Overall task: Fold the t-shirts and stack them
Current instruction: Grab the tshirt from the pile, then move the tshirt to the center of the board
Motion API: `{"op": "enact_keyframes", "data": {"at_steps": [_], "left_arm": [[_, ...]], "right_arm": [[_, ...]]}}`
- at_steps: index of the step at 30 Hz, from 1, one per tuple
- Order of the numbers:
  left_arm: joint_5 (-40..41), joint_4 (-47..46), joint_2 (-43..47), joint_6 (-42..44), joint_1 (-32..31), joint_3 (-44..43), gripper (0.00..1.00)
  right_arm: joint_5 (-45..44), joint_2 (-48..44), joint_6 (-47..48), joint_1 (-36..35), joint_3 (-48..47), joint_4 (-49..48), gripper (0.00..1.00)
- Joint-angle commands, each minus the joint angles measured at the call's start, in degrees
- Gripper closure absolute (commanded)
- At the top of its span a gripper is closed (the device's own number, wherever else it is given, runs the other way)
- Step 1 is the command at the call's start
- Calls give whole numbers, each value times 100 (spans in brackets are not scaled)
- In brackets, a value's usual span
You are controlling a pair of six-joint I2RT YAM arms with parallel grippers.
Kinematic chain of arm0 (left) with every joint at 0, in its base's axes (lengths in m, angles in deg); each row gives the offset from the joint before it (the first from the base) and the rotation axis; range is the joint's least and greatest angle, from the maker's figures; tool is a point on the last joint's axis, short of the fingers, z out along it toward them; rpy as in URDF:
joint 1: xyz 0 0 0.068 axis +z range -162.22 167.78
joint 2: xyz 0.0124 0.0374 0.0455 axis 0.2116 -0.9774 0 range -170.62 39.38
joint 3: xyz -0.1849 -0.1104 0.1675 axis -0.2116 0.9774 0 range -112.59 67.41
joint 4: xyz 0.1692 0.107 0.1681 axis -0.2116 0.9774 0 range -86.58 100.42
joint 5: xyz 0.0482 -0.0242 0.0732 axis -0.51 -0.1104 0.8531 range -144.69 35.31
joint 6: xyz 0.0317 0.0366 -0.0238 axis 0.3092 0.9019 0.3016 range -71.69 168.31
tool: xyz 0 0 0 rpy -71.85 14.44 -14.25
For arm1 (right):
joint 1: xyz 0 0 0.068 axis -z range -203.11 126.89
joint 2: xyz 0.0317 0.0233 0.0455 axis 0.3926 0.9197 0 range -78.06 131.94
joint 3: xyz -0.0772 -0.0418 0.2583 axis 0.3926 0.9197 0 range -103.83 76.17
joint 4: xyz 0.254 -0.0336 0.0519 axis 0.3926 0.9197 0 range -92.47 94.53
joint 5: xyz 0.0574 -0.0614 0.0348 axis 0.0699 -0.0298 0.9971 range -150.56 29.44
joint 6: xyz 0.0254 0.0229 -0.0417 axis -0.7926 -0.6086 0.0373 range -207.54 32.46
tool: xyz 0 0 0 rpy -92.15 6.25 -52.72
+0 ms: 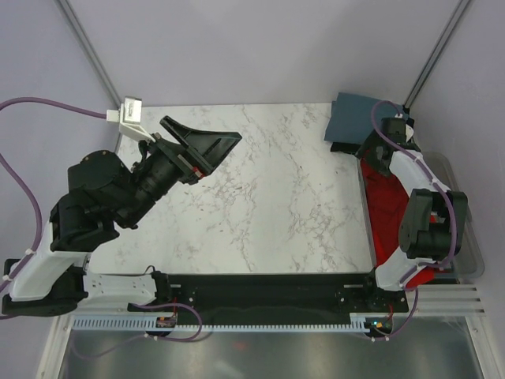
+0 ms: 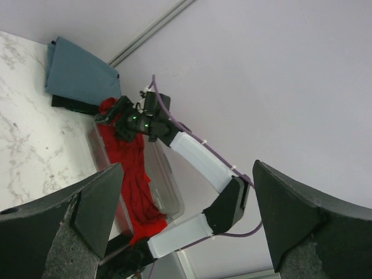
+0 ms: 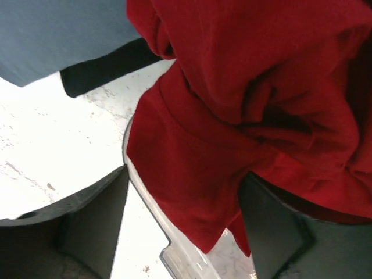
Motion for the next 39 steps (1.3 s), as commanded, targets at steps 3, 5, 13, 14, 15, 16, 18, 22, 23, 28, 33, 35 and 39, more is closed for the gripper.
{"op": "enact_keyframes", "data": {"at_steps": [3, 5, 13, 14, 15, 16, 18, 22, 23, 28, 33, 35, 39], "left_arm": [[433, 35, 383, 144, 21, 939, 0], [556, 18, 857, 81, 21, 1347, 0], [811, 70, 2519, 292, 13, 3341, 0], [794, 70, 2816, 431, 12, 3656, 0], [785, 79, 2950, 502, 12, 3807, 0], [785, 105, 3056, 590, 12, 3930, 0], [864, 351, 3319, 819, 21, 4228, 0], [1040, 940, 3522, 1302, 12, 4537, 0], [1136, 1089, 3566, 1416, 12, 4694, 0], [1321, 1169, 4171, 1339, 12, 5345, 0], [1365, 1143, 4726, 1049, -5, 6049, 0], [1269, 1072, 4858, 1057, -14, 6102, 0], [1180, 1099, 4998, 1013, -14, 6085, 0]], "right_arm": [[154, -45, 58, 213, -152, -323, 33], [226, -10, 49, 301, -196, -368, 44], [384, -263, 66, 362, 14, -377, 100], [419, -352, 66, 363, 6, -359, 100], [454, -440, 66, 363, -11, -316, 100], [489, -641, 92, 363, -125, -167, 100], [726, -1018, 84, 354, -327, 79, 100], [1972, -1459, 48, -128, -1614, 238, 100], [2131, -1469, 83, -582, -1985, 291, 100], [3389, -723, -267, -2280, -5344, 414, 100], [2706, -115, -1119, -2327, -7280, -41, 100], [2327, -255, -1225, -2318, -6878, -244, 100], [1669, -781, -1183, -2327, -5455, -246, 100]]}}
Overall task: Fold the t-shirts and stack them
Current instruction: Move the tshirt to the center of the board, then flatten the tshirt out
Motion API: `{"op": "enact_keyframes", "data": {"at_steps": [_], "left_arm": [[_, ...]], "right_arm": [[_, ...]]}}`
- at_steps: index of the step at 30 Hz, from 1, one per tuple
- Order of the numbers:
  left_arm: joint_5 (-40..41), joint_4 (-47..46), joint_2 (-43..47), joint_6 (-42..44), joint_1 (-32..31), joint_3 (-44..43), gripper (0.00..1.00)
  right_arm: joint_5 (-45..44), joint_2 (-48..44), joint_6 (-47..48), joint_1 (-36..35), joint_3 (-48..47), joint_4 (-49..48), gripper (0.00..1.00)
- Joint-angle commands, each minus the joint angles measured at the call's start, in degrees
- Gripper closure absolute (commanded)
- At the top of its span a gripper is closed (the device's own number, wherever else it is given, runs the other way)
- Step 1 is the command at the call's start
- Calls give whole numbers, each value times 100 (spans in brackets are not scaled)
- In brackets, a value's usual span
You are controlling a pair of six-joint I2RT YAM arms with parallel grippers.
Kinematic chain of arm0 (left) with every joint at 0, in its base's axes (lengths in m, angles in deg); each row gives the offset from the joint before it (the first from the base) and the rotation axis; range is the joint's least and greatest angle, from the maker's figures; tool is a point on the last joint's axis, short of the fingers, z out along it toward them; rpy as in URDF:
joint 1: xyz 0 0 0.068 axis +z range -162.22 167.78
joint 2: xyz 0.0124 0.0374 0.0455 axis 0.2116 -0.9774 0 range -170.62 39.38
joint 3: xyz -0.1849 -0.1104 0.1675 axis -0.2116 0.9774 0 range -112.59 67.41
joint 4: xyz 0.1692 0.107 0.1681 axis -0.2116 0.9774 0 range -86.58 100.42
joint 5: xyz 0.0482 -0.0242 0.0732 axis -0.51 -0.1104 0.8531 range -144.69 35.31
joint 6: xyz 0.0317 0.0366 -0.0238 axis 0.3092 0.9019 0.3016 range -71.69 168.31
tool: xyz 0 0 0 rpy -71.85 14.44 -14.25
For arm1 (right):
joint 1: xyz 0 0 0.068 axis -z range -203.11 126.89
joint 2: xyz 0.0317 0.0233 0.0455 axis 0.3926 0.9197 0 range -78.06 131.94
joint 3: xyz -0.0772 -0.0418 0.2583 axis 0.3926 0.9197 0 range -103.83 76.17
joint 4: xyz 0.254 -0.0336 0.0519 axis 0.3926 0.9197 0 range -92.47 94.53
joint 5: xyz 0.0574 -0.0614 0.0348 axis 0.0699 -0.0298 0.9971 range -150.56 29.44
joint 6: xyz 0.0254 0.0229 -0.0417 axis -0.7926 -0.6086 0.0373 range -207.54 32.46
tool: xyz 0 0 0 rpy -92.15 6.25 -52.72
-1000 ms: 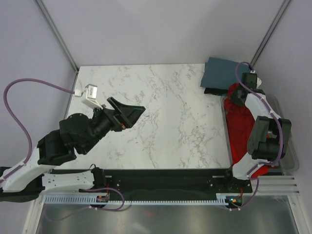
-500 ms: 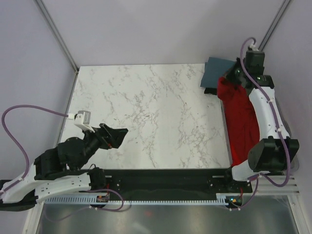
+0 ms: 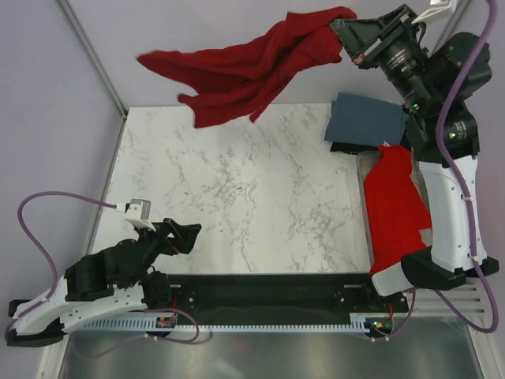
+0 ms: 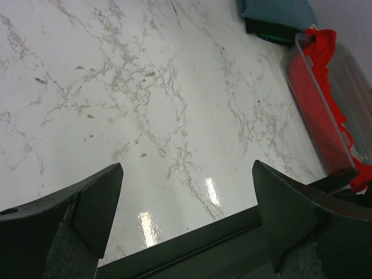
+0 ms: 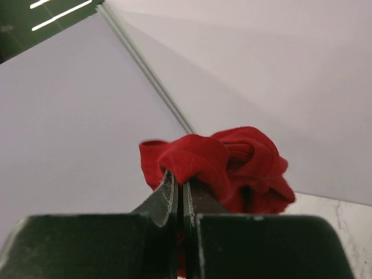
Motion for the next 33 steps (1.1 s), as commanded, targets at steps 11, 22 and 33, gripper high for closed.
{"op": "enact_keyframes", "data": {"at_steps": [11, 22, 33], "left_arm": [[305, 46, 248, -229, -49, -90, 0], [1351, 838, -155, -1214, -58, -108, 0], [958, -988, -2659, 410, 494, -292, 0]], "right_arm": [[-1642, -1781, -617, 644, 6947, 87, 6], [-929, -1556, -355, -391, 8232, -889, 5], [-1164, 878, 787, -445, 5628, -171, 2]]}}
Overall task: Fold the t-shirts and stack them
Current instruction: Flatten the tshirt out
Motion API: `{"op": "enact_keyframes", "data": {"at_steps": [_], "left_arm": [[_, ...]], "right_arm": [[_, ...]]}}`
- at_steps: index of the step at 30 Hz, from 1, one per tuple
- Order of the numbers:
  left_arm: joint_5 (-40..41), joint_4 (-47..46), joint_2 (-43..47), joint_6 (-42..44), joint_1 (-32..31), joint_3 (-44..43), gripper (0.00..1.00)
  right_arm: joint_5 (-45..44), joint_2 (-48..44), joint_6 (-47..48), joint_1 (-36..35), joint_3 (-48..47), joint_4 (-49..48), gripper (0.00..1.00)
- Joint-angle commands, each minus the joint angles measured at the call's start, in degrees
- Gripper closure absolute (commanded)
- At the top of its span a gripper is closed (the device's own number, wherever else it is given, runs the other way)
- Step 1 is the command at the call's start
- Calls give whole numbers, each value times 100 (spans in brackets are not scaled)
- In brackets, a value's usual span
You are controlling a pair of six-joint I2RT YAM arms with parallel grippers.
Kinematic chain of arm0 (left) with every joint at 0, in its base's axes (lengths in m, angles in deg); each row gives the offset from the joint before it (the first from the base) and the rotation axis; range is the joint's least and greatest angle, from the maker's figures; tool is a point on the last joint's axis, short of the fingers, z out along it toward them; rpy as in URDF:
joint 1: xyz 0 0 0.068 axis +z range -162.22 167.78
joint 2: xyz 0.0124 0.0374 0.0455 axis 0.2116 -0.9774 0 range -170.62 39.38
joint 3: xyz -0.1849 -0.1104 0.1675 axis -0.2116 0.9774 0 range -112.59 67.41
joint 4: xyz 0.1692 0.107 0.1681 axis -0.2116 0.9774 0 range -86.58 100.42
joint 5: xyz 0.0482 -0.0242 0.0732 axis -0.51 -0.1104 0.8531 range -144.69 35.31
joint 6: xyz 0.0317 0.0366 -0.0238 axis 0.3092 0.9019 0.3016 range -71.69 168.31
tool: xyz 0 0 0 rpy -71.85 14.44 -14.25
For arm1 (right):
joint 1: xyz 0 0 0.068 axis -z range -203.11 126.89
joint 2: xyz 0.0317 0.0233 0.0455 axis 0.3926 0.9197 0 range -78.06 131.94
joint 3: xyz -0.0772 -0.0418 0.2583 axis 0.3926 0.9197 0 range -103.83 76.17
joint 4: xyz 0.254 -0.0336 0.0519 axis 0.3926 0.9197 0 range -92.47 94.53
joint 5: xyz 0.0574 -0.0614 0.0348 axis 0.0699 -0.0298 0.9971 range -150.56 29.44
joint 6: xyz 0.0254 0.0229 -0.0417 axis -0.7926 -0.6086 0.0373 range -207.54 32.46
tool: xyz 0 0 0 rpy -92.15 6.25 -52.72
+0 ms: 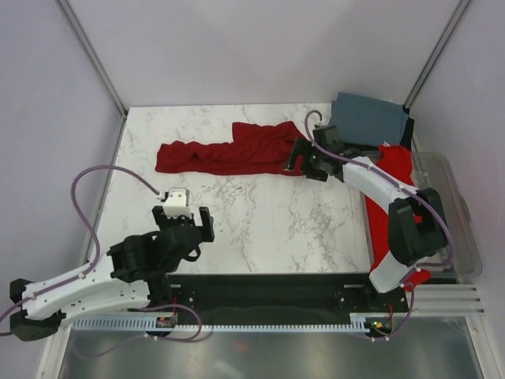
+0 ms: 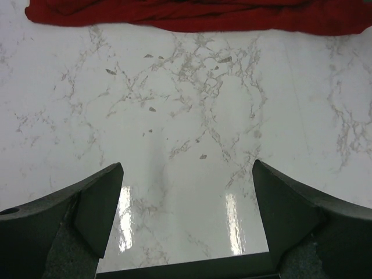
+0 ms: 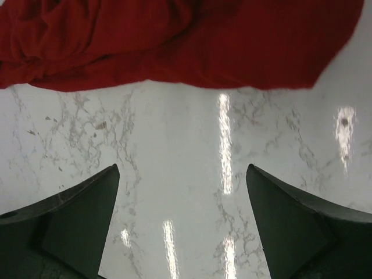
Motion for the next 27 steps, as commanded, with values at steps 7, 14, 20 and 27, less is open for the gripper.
{"op": "enact_keyframes", "data": {"at_steps": [7, 14, 20, 27], "left_arm": [[-2767, -2314, -1712, 1217, 2951, 43, 0], [-4245, -2718, -2705, 936, 5491, -273, 0], [-4159, -3000, -4312, 515, 6467, -1081, 3], [-4239, -3185, -6185, 408, 7128, -2311, 29]], "right_arm": [[-1046, 2265, 1024, -10, -3213, 1210, 2], [-1426, 3048, 1306, -72, -3470, 1282, 5], [-1364, 3024, 1332, -72, -3172, 1071, 43], [-1242, 2382, 1280, -80, -1942, 632, 97]]}}
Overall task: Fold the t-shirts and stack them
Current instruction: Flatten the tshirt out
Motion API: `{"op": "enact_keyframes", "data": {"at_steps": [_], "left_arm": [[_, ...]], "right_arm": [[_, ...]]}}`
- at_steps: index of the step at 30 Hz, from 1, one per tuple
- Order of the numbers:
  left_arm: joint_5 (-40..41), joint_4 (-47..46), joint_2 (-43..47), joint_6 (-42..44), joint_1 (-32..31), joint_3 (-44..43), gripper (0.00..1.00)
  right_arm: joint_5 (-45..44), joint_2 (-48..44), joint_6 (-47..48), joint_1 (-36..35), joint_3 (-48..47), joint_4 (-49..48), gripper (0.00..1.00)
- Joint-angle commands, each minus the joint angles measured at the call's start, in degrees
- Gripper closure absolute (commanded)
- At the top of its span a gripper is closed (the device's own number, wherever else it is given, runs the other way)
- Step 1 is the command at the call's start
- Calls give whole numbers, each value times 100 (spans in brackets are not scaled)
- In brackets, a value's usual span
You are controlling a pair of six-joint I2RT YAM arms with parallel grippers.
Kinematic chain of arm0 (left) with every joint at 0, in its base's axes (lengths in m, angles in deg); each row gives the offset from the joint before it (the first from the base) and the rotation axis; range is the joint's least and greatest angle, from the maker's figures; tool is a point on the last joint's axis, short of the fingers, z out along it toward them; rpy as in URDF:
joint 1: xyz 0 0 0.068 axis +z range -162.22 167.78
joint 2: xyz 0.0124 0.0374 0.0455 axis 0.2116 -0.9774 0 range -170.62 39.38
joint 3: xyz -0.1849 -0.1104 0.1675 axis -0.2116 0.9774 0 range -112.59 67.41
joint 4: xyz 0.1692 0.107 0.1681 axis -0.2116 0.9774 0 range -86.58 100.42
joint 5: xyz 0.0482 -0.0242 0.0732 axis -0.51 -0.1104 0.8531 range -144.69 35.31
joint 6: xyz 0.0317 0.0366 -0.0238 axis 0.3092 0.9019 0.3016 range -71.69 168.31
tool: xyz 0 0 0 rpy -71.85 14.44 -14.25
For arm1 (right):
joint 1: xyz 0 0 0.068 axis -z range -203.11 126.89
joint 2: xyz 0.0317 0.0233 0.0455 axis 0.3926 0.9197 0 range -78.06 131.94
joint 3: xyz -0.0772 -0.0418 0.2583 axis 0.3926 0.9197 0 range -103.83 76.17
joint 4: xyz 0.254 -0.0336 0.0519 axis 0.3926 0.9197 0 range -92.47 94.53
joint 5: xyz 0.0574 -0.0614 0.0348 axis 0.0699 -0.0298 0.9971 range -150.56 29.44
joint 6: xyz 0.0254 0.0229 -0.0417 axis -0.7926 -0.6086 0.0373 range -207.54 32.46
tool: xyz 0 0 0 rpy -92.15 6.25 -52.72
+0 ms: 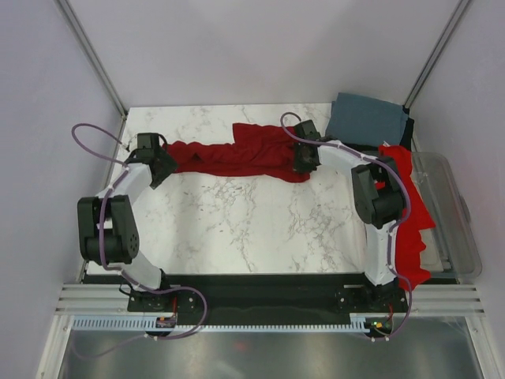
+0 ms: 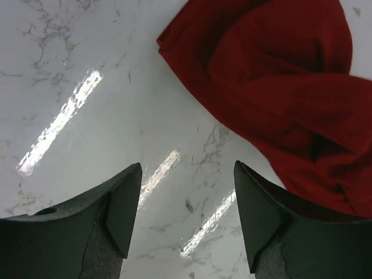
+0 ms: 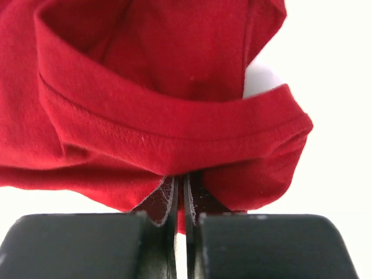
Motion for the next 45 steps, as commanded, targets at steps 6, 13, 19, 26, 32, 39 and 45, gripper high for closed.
{"op": "enact_keyframes", "data": {"at_steps": [6, 13, 19, 26, 32, 39, 45], "left_arm": [[179, -341, -1406, -106, 101, -1287, 28], [91, -482, -2092, -26, 92, -1972, 39], [-155, -667, -2461, -70, 83, -2192, 55], [-402, -571, -2113, -79, 75, -2245, 98], [-419, 589, -830, 211, 83, -2825, 98], [-718, 1486, 1034, 255, 101, -2800, 98], [-850, 1863, 2590, 316, 259, -2194, 98]], "right_arm": [[323, -858, -30, -72, 1116, -450, 100], [464, -1042, 14, -116, 1310, -547, 100], [516, -1060, 75, -125, 1371, -565, 100], [437, -1121, 163, -116, 1311, -425, 100], [174, -1797, 295, -11, 635, 435, 100], [199, -2957, 199, 139, 238, 1342, 100], [200, -4284, -29, 148, 825, 1843, 100]]}}
